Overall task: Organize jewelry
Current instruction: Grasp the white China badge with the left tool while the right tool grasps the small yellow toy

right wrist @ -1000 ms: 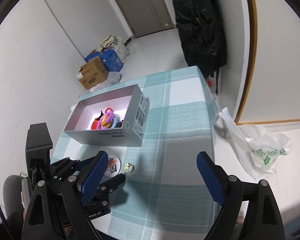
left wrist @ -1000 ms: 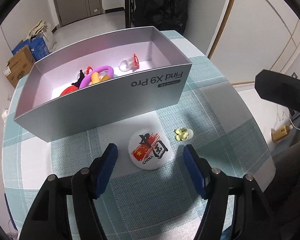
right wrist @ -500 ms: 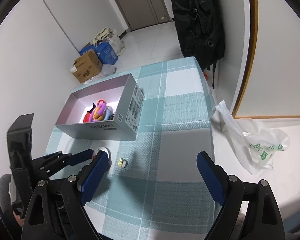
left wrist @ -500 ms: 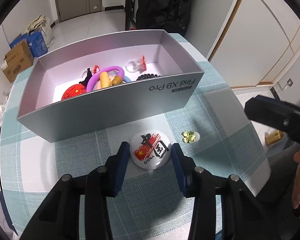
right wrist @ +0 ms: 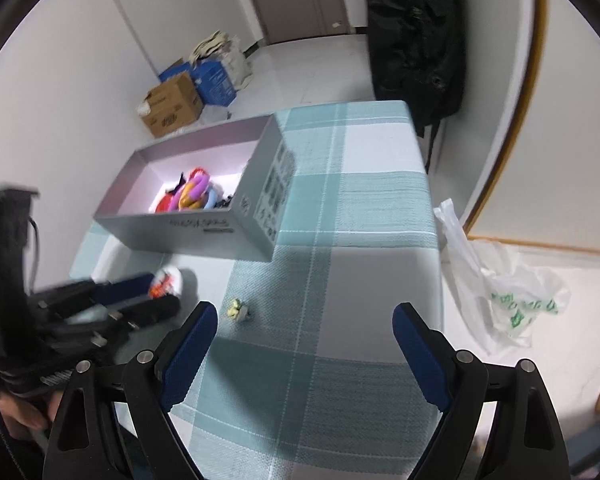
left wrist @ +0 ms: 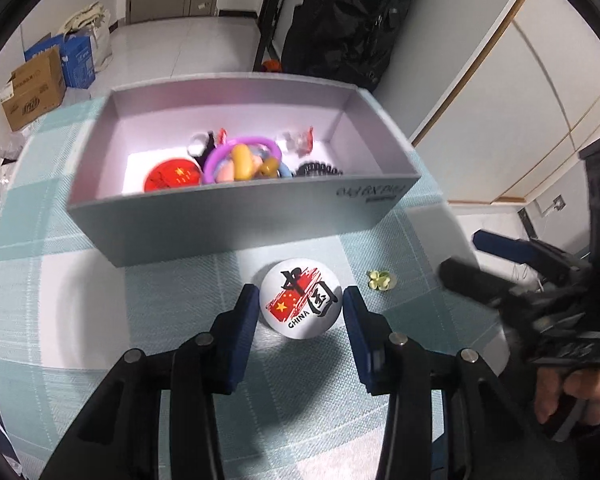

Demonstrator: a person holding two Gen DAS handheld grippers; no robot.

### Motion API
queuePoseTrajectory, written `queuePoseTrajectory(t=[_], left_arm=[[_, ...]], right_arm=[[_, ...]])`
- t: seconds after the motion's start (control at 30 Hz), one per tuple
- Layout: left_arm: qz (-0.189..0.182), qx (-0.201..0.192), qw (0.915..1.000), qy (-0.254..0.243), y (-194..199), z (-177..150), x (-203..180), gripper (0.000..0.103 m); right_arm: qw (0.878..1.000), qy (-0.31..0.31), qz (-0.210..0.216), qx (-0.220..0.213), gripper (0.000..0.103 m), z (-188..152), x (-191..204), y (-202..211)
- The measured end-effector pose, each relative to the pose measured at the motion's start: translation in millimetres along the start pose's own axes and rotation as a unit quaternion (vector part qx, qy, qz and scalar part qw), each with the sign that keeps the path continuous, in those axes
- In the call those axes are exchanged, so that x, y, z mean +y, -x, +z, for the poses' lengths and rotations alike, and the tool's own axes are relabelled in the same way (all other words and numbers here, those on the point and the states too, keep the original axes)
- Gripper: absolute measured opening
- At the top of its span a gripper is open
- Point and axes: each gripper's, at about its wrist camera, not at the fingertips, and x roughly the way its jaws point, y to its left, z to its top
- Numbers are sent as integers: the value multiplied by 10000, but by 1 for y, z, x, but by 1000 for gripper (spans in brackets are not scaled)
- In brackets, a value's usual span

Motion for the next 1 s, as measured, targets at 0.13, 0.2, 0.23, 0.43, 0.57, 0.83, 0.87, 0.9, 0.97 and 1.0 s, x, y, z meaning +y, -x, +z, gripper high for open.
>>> queuePoseTrajectory(t=[0.13, 0.2, 0.23, 0.43, 0.57, 0.83, 0.87, 0.9, 0.97, 1.0], left_arm=[[-43, -119, 9999, 92, 5, 5, 3, 37], [-93, -228, 9996, 129, 12, 7, 6, 37], [-205, -348, 9991, 129, 18, 8, 6, 37], [-386, -794, 9959, 175, 43, 19, 9, 37], [-411, -835, 9947, 438, 43, 23, 24, 37], [-420, -1044, 9914, 669, 54, 24, 36, 37], [-428, -1061, 9912, 662, 55, 24, 36, 37], [-431, -1083, 9910, 662, 58, 21, 38, 37], [-437, -1115, 9905, 671, 59, 20, 40, 37], [-433, -1108, 9905, 686, 58, 21, 40, 37]], right_arm=[[9983, 576, -59, 86, 79, -3, 26, -9], [9954, 935, -151, 104, 78, -4, 41, -14], [9938, 1091, -206, 100, 78, -6, 48, -16], [9859, 1621, -398, 128, 64, -10, 74, -27], [9820, 1780, -585, 238, 57, -16, 80, -36], [9873, 1488, -498, 242, 33, -11, 73, -37], [9874, 1496, -458, 248, 28, -10, 73, -37], [9869, 1532, -432, 250, 24, -11, 75, -37], [9859, 1609, -375, 253, 13, -12, 79, -37], [9859, 1616, -357, 265, 12, -12, 80, -37]])
